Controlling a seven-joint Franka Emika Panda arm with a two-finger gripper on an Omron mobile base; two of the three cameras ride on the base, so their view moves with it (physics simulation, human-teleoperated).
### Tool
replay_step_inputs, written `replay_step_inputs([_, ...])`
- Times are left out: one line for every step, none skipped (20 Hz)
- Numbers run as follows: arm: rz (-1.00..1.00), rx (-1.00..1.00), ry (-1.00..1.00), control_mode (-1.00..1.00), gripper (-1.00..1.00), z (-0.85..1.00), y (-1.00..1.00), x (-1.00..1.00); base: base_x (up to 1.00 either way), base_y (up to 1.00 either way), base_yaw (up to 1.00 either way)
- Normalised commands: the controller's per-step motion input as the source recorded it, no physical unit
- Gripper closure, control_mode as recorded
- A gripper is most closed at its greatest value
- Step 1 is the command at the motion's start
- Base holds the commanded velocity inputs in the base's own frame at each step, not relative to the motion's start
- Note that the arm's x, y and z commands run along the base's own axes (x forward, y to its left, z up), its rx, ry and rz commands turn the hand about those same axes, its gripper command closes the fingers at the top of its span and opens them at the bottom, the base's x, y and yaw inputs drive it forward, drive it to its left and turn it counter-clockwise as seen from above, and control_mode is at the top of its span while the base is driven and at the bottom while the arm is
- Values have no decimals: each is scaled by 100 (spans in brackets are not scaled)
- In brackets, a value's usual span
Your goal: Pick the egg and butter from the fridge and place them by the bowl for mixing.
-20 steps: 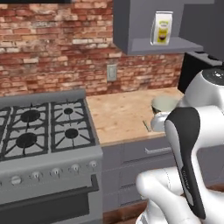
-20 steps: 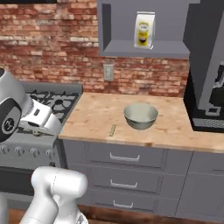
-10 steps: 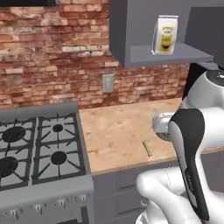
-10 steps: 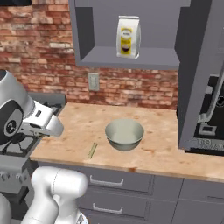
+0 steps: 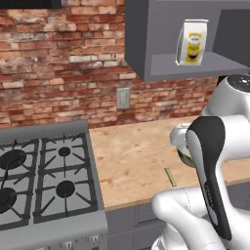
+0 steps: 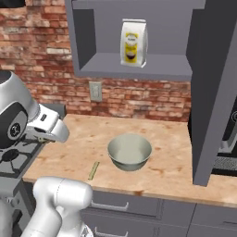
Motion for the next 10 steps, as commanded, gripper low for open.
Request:
replay_step_inputs([2, 0, 0, -100, 100, -29, -20, 34, 0, 0, 0])
replay_step_inputs([2, 0, -2, -100, 100, -44, -18, 31, 0, 0, 0])
replay_step_inputs([3, 0, -6, -100, 100, -51, -16, 27, 0, 0, 0])
replay_step_inputs([3, 0, -8, -100, 100, -54, -15, 25, 0, 0, 0])
replay_step_inputs([3, 0, -9, -100, 100, -56, -15, 24, 0, 0, 0])
replay_step_inputs([3, 0, -11, -100, 100, -55, -15, 23, 0, 0, 0])
replay_step_inputs([3, 0, -11, -100, 100, -54, -15, 25, 0, 0, 0])
replay_step_inputs([3, 0, -12, -100, 100, -53, -10, 26, 0, 0, 0])
replay_step_inputs([3, -4, -12, -100, 100, -56, -6, 26, 0, 0, 0])
replay_step_inputs([2, -4, -13, -100, 100, -56, -3, 26, 0, 0, 0])
